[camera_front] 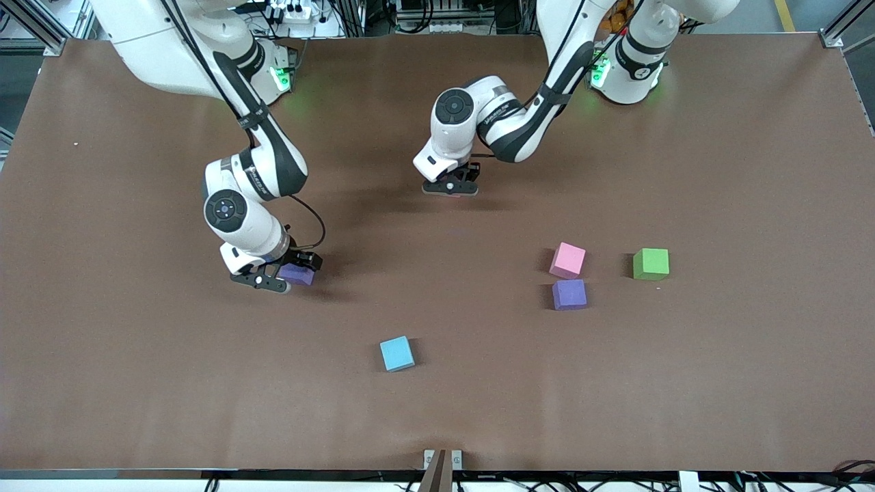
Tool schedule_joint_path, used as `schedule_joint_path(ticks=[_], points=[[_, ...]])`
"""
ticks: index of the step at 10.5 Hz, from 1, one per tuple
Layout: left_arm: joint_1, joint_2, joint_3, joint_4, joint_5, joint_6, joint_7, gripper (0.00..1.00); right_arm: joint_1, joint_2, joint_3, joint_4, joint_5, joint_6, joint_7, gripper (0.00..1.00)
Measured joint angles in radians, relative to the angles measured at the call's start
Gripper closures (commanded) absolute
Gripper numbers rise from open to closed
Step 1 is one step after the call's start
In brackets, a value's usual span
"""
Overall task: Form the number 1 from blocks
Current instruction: 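Carry the purple cube beside the pink cube while the left gripper reaches pink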
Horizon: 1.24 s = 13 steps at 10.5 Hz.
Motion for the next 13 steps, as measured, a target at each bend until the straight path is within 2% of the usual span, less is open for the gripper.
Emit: schedule_joint_path(ticks=[1,2,6,8,10,12,13], points=[[0.005,0.0,0.0,-0.002,0.0,0.0,-0.002,0.0,0.0,0.013,-0.005,0.0,-0.006,0.017,-0.001,0.47],[0.016,-0.001,0.0,-0.002,0.0,-0.003,-0.004,0.0,0.0,0.021,-0.008,0.0,-0.01,0.023,-0.002,0.59],[0.067,-0.062,0.003,0.076,0.0,-0.09,-0.026,0.0,0.036,0.012,-0.013,0.019,-0.011,0.025,0.018,0.59],[0.092,-0.132,0.011,0.119,0.0,-0.155,-0.063,0.0,0.149,-0.017,-0.023,0.029,-0.011,0.023,0.112,0.59],[0.152,-0.201,0.062,0.123,0.0,-0.197,-0.065,0.0,0.25,-0.036,-0.024,0.029,-0.011,0.023,0.166,0.58],[0.253,-0.213,0.083,0.117,0.002,-0.219,0.021,0.0,0.288,-0.037,-0.025,0.029,-0.012,0.024,0.166,0.58],[0.293,-0.209,0.086,0.108,0.005,-0.219,0.125,0.0,0.309,-0.038,-0.026,0.032,-0.013,0.024,0.164,0.58]])
